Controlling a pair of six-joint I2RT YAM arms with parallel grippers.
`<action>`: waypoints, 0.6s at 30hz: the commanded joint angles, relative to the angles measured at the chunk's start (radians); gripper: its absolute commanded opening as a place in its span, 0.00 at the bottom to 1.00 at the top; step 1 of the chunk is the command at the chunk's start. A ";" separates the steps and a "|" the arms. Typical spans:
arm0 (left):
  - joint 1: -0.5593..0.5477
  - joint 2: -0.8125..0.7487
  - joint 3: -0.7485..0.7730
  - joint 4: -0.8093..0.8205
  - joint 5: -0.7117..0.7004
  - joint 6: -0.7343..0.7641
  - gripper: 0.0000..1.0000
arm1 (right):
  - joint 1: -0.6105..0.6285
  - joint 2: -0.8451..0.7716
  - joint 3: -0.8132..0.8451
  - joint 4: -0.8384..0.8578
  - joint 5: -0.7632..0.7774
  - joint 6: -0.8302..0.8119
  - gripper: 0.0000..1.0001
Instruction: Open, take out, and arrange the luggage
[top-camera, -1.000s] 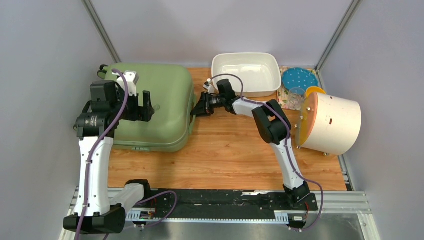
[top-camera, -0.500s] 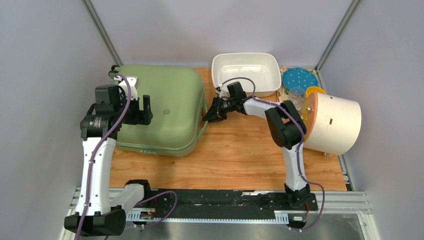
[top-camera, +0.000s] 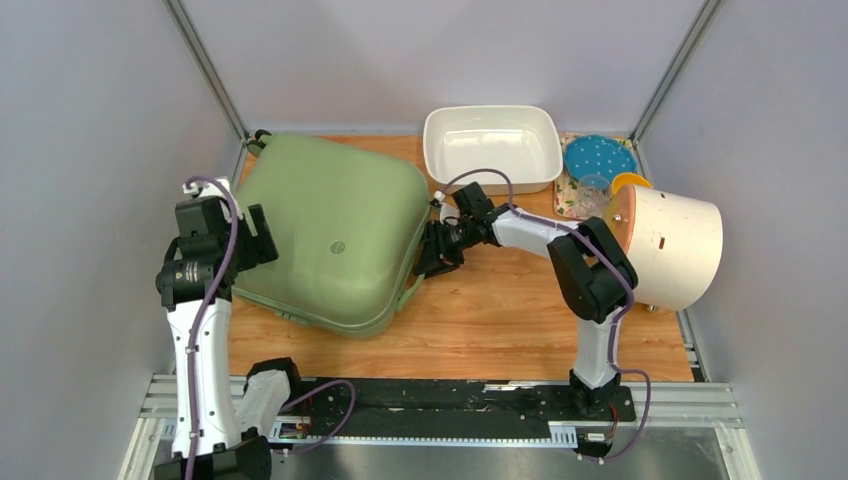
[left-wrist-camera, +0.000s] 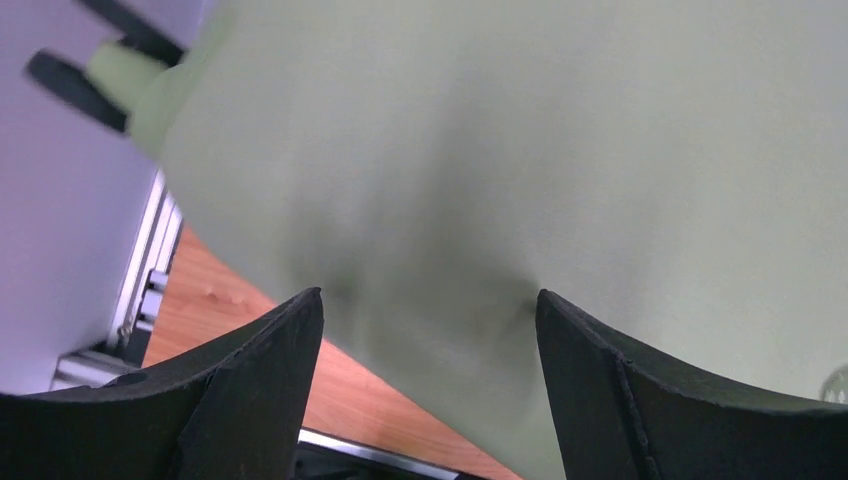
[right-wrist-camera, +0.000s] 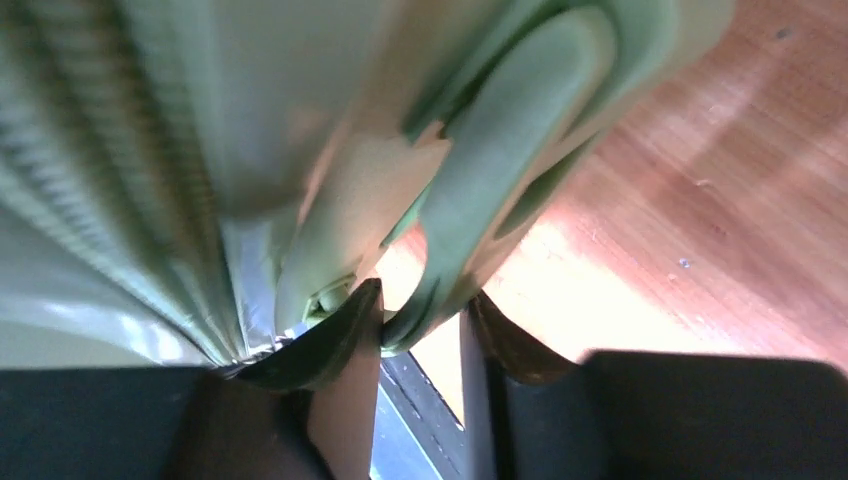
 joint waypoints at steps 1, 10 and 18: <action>0.117 -0.057 -0.046 -0.052 -0.065 -0.161 0.84 | 0.022 -0.151 0.057 -0.136 -0.068 -0.289 0.50; 0.176 -0.141 -0.078 -0.126 -0.306 -0.270 0.79 | -0.176 -0.155 0.427 -0.541 0.015 -0.647 0.64; 0.288 -0.144 -0.277 -0.184 -0.234 -0.293 0.71 | -0.191 0.092 0.858 -0.281 0.234 -0.592 0.64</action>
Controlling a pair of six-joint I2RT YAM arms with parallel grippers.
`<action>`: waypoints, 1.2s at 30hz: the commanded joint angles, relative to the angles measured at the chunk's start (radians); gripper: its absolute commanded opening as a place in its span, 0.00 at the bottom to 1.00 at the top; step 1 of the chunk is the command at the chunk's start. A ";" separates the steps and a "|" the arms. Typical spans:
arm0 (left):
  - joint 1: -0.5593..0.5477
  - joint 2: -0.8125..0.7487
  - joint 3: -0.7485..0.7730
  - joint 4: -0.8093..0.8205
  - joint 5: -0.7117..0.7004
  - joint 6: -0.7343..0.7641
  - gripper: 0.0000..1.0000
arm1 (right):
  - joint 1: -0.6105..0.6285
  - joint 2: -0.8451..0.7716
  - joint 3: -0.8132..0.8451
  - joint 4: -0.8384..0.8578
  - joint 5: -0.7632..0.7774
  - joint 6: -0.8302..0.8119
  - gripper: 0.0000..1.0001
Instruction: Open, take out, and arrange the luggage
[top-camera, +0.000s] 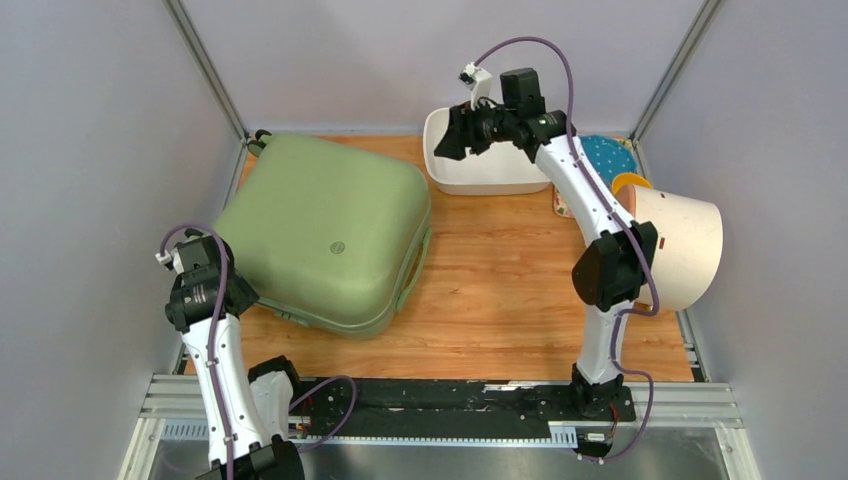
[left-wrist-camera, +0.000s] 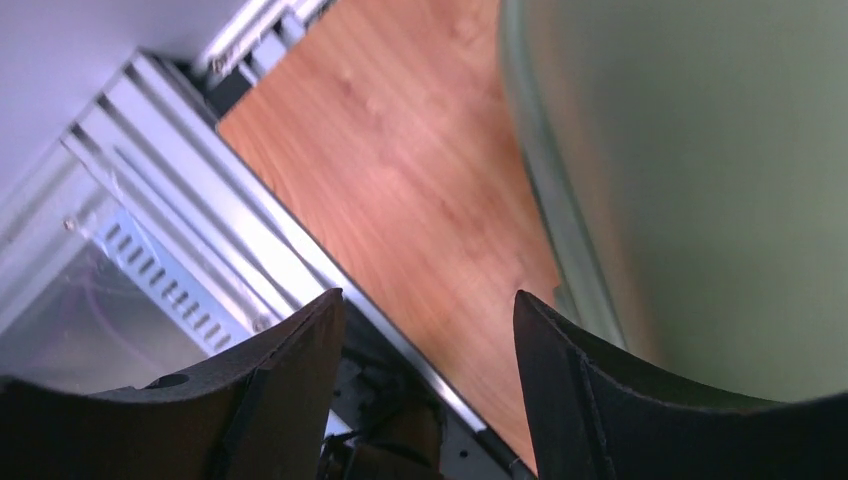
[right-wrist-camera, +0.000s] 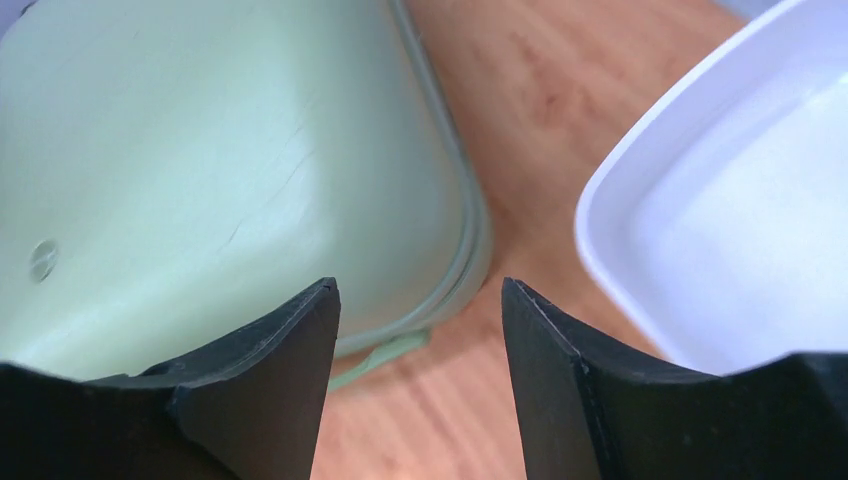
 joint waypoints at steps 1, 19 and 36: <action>0.049 0.003 -0.066 -0.049 0.044 -0.039 0.71 | 0.023 0.145 0.110 0.167 0.118 -0.009 0.64; 0.051 0.301 -0.025 0.429 0.427 0.180 0.75 | 0.136 0.211 -0.135 0.321 -0.178 -0.118 0.51; 0.051 0.609 0.420 0.494 0.596 0.527 0.86 | 0.451 -0.062 -0.502 0.407 -0.195 -0.138 0.52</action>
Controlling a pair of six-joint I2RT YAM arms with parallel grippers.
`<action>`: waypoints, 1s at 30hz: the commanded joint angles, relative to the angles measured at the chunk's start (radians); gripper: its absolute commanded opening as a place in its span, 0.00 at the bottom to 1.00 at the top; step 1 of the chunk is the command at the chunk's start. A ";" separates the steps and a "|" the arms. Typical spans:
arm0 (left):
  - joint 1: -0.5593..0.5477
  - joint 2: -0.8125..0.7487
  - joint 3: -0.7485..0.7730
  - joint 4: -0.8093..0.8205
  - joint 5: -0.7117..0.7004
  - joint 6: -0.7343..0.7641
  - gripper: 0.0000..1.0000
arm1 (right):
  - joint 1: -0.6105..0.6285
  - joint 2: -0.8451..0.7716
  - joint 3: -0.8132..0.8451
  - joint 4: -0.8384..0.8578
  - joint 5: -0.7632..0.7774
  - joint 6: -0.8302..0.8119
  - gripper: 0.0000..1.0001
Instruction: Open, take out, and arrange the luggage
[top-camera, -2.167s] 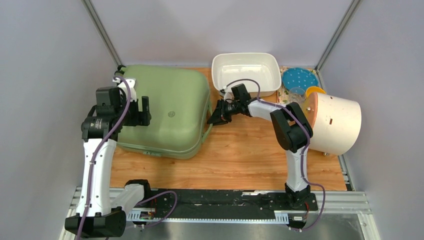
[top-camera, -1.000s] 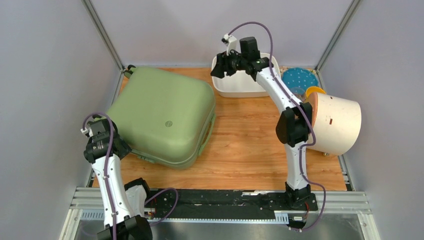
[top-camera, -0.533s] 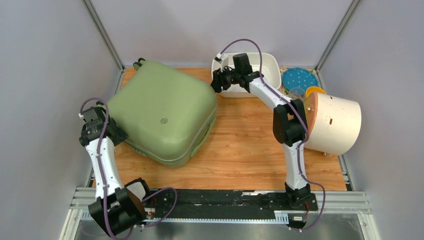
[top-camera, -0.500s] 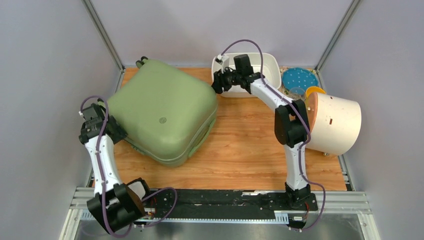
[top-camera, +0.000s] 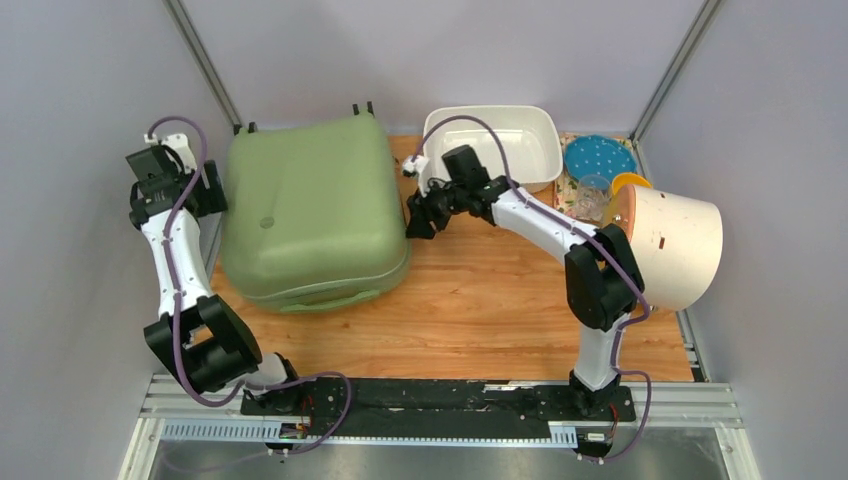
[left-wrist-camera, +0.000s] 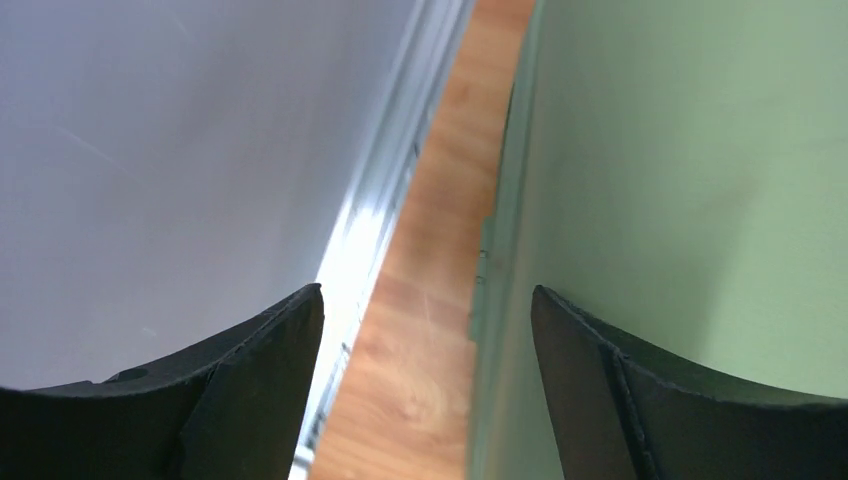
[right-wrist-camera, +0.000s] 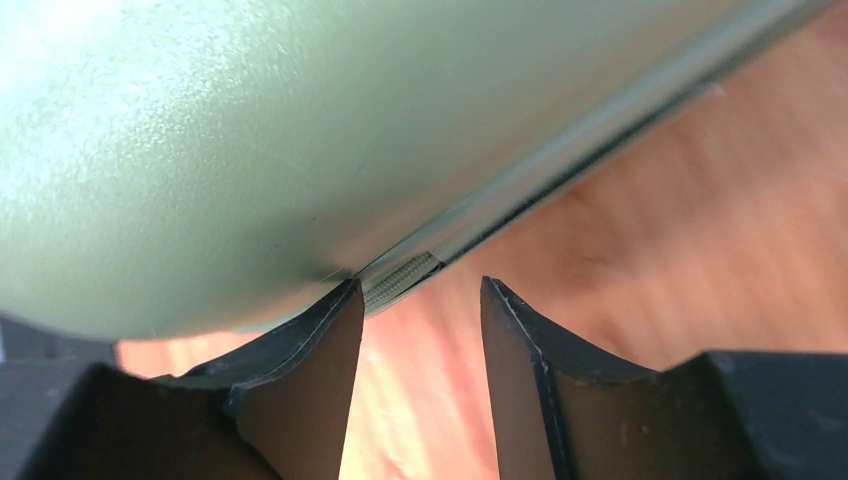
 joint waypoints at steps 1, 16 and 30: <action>-0.052 -0.078 0.100 -0.042 0.225 0.050 0.86 | 0.258 -0.007 0.004 0.082 -0.229 0.110 0.52; -0.052 -0.200 0.040 -0.220 0.558 0.108 0.84 | 0.124 -0.088 0.046 0.114 -0.183 0.243 0.57; -0.053 -0.431 -0.158 -0.227 0.635 0.016 0.84 | -0.156 0.323 0.671 0.211 0.104 0.709 0.73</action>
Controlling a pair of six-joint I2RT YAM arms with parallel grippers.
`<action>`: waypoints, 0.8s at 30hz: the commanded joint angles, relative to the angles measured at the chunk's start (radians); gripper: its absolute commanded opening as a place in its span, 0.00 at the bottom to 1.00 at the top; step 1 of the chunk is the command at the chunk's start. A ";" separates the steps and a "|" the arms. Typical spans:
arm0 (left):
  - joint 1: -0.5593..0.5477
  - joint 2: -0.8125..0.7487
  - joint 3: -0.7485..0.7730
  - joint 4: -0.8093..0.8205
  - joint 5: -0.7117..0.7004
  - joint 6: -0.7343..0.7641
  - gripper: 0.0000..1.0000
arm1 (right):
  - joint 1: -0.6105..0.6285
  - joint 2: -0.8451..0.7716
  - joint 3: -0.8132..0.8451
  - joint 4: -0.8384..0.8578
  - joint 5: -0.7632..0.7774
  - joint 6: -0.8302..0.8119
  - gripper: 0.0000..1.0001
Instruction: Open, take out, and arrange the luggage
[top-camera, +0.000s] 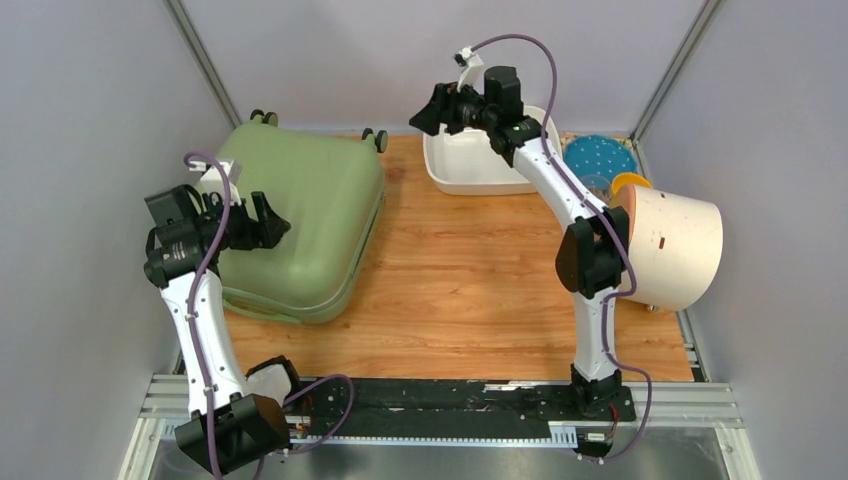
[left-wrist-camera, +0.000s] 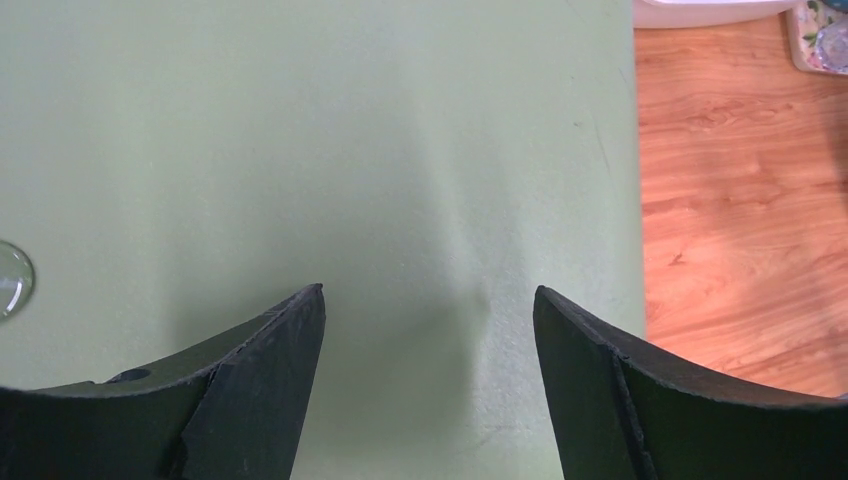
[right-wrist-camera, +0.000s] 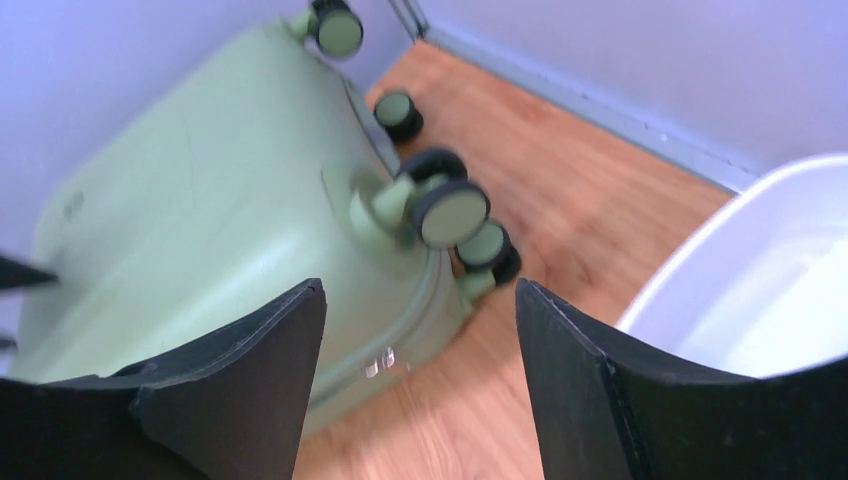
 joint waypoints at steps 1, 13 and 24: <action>0.003 -0.022 0.002 -0.062 0.033 0.008 0.84 | 0.024 0.168 0.219 0.031 0.059 0.255 0.73; 0.003 -0.166 -0.039 -0.261 -0.128 -0.073 0.85 | 0.063 0.258 0.213 0.138 0.079 0.311 0.72; 0.003 -0.226 -0.092 -0.209 -0.097 -0.124 0.83 | 0.072 0.433 0.376 0.272 0.180 0.479 0.72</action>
